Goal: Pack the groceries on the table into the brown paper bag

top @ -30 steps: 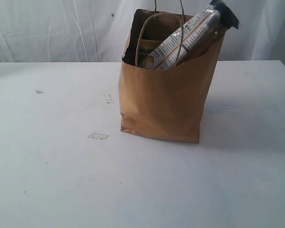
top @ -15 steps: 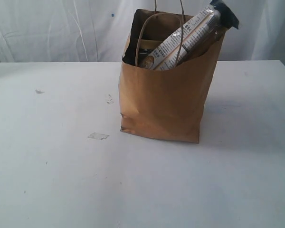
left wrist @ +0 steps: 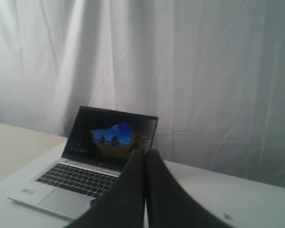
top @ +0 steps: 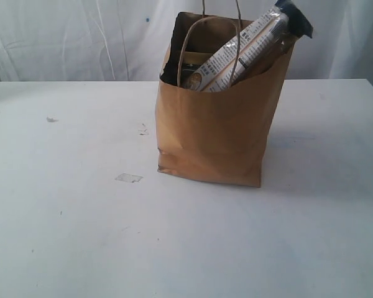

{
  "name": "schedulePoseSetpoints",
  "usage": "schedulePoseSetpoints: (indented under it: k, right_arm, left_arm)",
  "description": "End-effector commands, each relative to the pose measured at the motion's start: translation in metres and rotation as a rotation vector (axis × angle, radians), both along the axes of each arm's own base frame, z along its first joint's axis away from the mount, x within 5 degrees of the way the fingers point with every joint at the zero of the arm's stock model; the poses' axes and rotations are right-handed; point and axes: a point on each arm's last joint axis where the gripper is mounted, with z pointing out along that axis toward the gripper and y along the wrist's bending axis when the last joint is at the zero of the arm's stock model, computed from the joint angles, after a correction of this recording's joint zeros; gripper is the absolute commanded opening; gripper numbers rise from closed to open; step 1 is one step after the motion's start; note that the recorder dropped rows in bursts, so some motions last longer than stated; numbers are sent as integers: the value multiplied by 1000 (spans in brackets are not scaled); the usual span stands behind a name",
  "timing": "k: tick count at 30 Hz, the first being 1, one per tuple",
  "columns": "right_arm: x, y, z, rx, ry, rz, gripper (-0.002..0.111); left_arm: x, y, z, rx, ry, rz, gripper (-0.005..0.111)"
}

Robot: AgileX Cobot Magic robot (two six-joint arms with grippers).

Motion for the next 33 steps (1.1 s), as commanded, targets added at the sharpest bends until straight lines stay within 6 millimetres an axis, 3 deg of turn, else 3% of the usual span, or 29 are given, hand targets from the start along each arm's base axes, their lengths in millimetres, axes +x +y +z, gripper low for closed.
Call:
schedulePoseSetpoints:
  k: [1, 5, 8, 13, 19, 23, 26, 31, 33]
  right_arm:
    - [0, 0, 0, -3, -7, 8, 0]
    - [0, 0, 0, -3, -7, 8, 0]
    - [0, 0, 0, -3, -7, 8, 0]
    - [0, 0, 0, -3, -7, 8, 0]
    - [0, 0, 0, -3, -7, 8, 0]
    - [0, 0, 0, -3, -7, 8, 0]
    - [0, 0, 0, -3, -7, 8, 0]
    - [0, 0, 0, -3, -7, 8, 0]
    - [0, 0, 0, -3, -7, 8, 0]
  left_arm:
    - [-13, -3, -7, -12, -64, -31, 0]
    - [-14, 0, -12, -32, -20, 4, 0]
    - [-16, 8, -26, -6, 147, 105, 0]
    - [-21, 15, -38, -17, 287, 186, 0]
    - [-3, 6, -59, 24, 311, 73, 0]
    - [11, -2, -88, 21, 297, -22, 0]
    - [13, -10, -121, -89, 334, -114, 0]
    - [16, -28, -176, -285, 538, -253, 0]
    - [15, -29, -191, -210, 622, -274, 0]
